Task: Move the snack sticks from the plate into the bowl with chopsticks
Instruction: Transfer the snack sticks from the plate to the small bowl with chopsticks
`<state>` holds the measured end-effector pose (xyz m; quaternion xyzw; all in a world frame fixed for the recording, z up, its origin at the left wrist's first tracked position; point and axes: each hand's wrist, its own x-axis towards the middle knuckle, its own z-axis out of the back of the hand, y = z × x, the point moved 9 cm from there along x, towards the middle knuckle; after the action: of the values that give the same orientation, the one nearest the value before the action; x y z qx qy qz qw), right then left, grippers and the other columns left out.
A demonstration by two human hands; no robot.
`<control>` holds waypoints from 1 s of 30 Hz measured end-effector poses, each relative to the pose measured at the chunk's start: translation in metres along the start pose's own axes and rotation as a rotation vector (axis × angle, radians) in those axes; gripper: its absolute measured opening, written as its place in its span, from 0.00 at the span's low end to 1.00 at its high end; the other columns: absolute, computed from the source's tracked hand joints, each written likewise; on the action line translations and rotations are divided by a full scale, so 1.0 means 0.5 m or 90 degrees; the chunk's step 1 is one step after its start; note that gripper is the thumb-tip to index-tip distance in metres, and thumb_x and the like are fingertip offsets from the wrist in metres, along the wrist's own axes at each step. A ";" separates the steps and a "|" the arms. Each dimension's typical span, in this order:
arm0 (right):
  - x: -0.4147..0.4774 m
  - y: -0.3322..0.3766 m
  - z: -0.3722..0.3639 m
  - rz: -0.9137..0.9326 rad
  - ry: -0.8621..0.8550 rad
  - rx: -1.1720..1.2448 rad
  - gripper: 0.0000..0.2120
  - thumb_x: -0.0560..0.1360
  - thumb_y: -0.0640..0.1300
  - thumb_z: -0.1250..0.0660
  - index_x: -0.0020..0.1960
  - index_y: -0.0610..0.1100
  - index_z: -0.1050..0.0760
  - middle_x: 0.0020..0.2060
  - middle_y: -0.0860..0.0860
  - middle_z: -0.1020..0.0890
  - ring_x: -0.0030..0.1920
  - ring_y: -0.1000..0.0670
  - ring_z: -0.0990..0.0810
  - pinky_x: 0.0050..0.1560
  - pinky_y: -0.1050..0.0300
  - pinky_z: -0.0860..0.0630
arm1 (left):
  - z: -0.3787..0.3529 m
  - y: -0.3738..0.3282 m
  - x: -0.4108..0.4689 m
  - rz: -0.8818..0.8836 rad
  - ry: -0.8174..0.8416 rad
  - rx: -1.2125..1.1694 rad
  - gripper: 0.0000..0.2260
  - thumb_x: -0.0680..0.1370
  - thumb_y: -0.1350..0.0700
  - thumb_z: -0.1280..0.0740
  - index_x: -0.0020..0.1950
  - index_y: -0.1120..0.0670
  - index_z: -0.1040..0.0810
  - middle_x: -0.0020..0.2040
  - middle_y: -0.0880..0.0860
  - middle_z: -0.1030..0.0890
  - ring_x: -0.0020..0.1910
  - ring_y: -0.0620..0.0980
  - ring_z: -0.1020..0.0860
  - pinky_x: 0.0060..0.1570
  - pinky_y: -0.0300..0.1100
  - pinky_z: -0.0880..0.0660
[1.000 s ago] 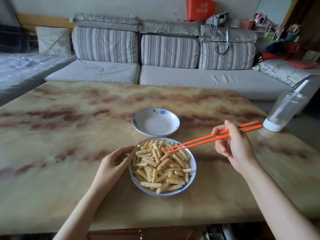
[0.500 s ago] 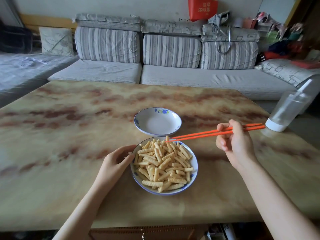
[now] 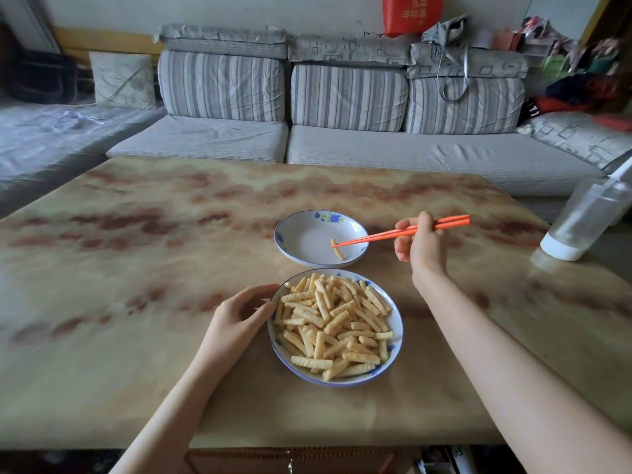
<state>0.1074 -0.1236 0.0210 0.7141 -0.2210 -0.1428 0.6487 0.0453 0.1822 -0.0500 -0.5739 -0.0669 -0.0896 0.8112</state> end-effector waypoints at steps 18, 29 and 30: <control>-0.068 0.078 0.108 0.053 0.124 -0.046 0.21 0.82 0.45 0.49 0.35 0.38 0.28 0.16 0.47 0.32 0.17 0.51 0.37 0.20 0.65 0.42 | 0.005 0.003 0.001 0.000 0.001 0.017 0.15 0.72 0.52 0.35 0.57 0.48 0.18 0.51 0.42 0.16 0.52 0.44 0.18 0.58 0.47 0.23; -0.065 0.029 0.095 0.030 0.093 -0.039 0.21 0.81 0.45 0.49 0.34 0.39 0.29 0.16 0.47 0.31 0.17 0.50 0.37 0.20 0.65 0.42 | 0.002 -0.001 -0.002 0.004 0.002 0.015 0.14 0.72 0.52 0.34 0.57 0.48 0.18 0.51 0.41 0.16 0.52 0.43 0.18 0.57 0.46 0.23; -0.063 0.030 0.099 0.028 0.085 -0.028 0.21 0.81 0.45 0.49 0.34 0.39 0.29 0.16 0.47 0.31 0.16 0.50 0.37 0.20 0.65 0.43 | 0.002 -0.001 -0.003 0.004 0.002 0.015 0.14 0.72 0.52 0.34 0.57 0.48 0.18 0.50 0.41 0.16 0.52 0.43 0.18 0.57 0.46 0.23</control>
<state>0.0540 -0.1512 0.0274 0.7026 -0.1898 -0.0852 0.6804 0.0439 0.1829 -0.0493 -0.5644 -0.0650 -0.0873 0.8183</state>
